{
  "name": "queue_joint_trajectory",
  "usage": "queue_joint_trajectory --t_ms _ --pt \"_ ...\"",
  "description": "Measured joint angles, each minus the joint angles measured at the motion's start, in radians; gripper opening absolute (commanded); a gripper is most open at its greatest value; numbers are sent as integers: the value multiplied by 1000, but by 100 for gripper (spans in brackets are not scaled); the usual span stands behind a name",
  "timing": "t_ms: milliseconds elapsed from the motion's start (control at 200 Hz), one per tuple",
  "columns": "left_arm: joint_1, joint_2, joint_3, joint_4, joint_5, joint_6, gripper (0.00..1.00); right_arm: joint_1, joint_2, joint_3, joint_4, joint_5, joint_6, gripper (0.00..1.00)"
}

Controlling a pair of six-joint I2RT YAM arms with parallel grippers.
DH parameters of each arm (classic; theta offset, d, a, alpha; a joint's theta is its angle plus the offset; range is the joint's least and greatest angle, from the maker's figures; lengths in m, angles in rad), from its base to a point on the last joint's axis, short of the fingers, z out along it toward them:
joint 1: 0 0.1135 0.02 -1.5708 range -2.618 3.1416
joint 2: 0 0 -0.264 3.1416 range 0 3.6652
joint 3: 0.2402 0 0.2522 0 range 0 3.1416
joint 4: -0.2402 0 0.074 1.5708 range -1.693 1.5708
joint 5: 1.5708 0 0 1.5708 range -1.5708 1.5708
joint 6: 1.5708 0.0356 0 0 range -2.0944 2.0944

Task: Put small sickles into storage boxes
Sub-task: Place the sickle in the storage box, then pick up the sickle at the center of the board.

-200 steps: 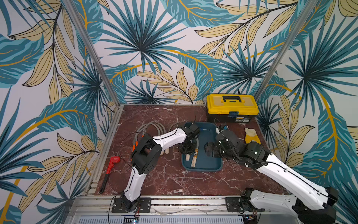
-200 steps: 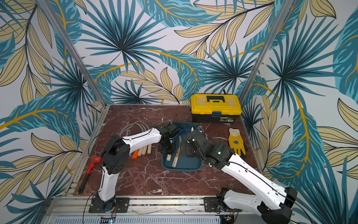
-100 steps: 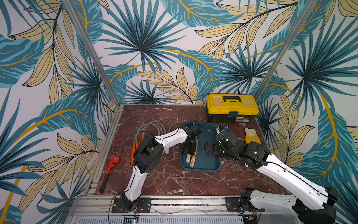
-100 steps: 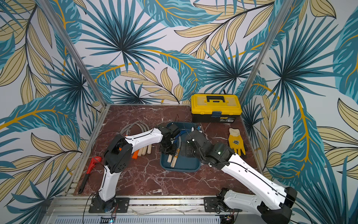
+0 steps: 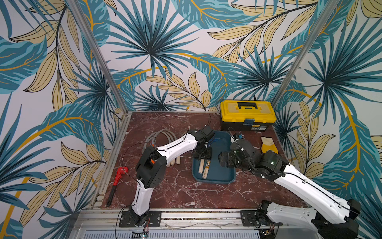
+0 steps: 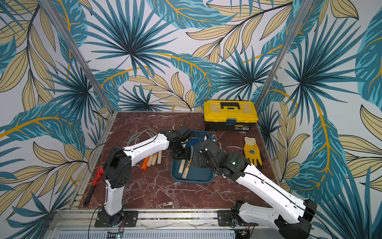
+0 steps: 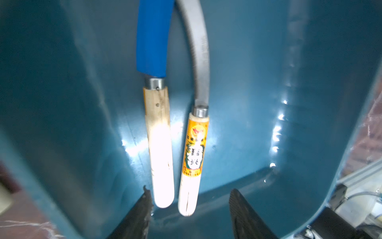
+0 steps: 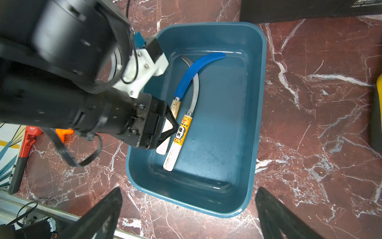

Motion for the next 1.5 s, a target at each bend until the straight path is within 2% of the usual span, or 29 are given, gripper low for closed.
queue_joint_trajectory --t_ms 70,110,436,951,1502 --pt "0 -23 2 0 -1 -4 89 0 8 15 -5 -6 -5 99" --pt "0 -35 3 -1 -2 -2 100 0 14 24 -5 -10 -8 99" --pt "22 -116 3 -2 -32 -5 99 13 46 70 4 -41 -34 99" --pt "130 -268 -94 -1 -80 24 99 55 146 147 43 -77 -68 100" --pt "233 -307 -232 -1 -103 66 99 90 259 159 110 -141 -69 100"
